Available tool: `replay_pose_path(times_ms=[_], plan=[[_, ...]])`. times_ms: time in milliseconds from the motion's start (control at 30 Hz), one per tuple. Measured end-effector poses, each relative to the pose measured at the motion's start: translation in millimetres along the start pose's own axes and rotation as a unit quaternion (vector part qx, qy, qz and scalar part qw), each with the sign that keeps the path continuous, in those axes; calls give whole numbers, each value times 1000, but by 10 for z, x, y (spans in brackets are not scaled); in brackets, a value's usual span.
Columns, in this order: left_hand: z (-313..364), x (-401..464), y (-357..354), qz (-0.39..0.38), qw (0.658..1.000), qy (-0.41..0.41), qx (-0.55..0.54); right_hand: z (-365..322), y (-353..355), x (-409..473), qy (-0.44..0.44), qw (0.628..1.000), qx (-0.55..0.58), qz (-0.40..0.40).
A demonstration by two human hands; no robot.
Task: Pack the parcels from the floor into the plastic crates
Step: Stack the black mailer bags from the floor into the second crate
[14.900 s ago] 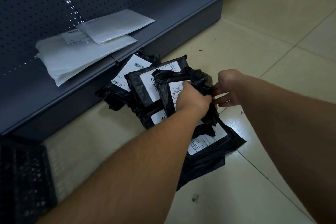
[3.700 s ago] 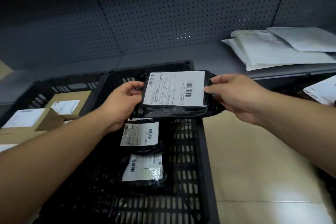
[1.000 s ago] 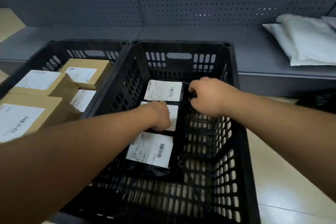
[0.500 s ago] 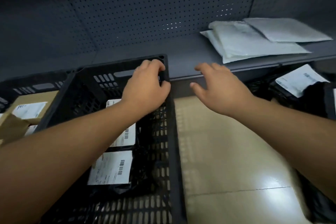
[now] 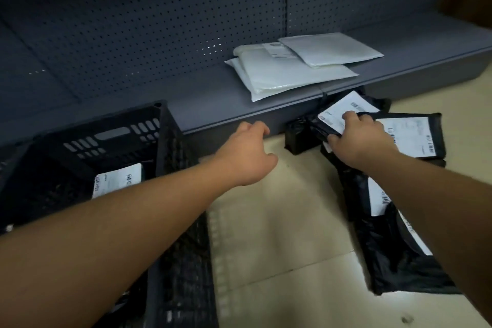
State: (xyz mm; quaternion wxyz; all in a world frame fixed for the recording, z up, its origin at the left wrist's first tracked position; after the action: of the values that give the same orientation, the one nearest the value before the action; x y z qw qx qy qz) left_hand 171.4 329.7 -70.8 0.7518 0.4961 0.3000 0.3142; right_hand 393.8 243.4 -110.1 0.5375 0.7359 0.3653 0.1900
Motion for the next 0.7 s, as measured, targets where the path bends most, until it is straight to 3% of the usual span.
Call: replay_pose_path(times_ms=[367,700], plan=[[780,410,-745,-67,991,55,-103,1484,233,186,-145,989,27,-11],[1207,676,-1389,-106,974,94,-179,2190,-1,276,-184,978,79,-53]])
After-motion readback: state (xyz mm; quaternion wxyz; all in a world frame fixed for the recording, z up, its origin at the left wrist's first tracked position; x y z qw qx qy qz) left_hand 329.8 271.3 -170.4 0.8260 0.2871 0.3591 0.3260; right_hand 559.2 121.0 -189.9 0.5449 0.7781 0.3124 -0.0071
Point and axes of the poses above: each hand's wrist, its own x-axis towards the middle knuckle, its own y-axis out of the back of the hand, z = x × y, the point moved 10 cm from there along x, towards the middle knuckle, and after that the axes turned 4 degrees about x, right-handed, at the moved point
